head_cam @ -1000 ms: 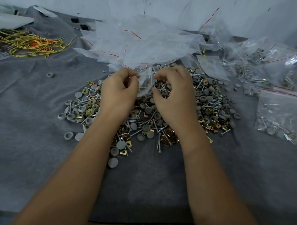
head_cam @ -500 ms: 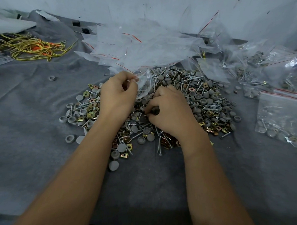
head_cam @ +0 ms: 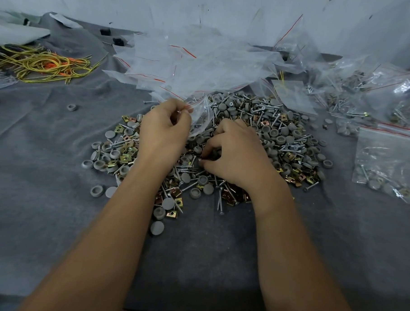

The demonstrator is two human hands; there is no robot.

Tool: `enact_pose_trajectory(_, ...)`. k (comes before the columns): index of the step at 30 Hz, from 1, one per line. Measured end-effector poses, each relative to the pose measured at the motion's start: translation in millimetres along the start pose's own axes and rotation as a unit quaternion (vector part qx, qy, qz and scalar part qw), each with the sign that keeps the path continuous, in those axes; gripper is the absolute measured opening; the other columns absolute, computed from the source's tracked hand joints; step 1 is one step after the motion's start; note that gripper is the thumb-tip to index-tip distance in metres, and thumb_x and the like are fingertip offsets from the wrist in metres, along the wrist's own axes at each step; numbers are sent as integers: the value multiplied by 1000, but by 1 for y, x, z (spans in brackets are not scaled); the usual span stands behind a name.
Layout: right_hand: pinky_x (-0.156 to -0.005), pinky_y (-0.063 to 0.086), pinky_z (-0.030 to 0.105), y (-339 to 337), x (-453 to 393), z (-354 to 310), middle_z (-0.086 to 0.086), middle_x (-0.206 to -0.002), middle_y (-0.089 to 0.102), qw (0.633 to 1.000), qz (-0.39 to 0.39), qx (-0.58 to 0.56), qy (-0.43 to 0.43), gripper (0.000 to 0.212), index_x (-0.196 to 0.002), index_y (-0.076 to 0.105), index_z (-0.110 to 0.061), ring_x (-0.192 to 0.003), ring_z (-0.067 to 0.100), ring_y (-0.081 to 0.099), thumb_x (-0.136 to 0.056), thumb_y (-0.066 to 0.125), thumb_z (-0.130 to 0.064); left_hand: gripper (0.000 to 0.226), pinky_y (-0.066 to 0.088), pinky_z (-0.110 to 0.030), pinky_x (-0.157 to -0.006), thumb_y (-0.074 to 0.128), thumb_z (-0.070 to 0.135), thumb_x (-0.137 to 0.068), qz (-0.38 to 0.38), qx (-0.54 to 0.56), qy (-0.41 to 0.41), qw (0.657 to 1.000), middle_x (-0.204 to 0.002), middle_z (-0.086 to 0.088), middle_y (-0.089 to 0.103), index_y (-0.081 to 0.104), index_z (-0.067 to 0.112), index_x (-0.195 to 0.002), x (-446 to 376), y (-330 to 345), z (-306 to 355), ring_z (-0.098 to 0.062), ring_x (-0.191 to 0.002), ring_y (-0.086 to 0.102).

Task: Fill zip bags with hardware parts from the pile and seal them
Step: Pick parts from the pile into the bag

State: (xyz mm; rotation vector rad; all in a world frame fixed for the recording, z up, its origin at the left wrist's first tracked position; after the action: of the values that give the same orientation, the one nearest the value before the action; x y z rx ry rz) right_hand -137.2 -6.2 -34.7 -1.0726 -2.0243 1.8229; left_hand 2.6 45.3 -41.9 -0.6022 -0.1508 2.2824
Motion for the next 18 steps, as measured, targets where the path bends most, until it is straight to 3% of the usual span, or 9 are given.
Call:
enact_pose_trajectory(7, -78, 18, 26, 0, 0, 0, -3, -96, 44, 999, -17, -27, -6, 18, -95, 74, -36, -100, 16, 36, -78, 74, -40, 18, 29, -14, -38, 52, 16, -94, 1, -3, 2, 1000, -47, 15, 48, 66, 25, -89, 0, 1, 0, -1, -39, 36)
enact_pose_trajectory(14, -93, 33, 35, 4, 0, -1, -6, -97, 40, 999, -37, -36, -7, 16, -92, 72, -23, -106, 19, 38, -81, 74, -34, 18, 28, -13, -39, 52, 16, -94, -5, -4, 3, 1000, -46, 18, 47, 67, 25, -89, -1, 2, 0, -1, -40, 36)
enact_pose_trajectory(18, -86, 36, 33, 3, -1, -8, -9, -87, 45, 997, 28, -69, -12, 6, -85, 67, -20, -97, 18, 46, -83, 71, -24, 17, 28, -14, -40, 52, 16, -93, -4, 0, 5, 1000, -47, 17, 48, 67, 24, -90, -2, 2, -1, -1, -41, 36)
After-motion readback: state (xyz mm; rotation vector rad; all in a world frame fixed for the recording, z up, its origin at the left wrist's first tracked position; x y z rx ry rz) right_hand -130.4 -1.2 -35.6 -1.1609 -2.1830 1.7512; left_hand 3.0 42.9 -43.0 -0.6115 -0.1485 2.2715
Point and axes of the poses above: each hand's wrist, its own x-axis away from the middle knuckle, its own y-axis out of the palm, z = x × y, the point moved 1 cm from there along -x, towards the middle knuckle
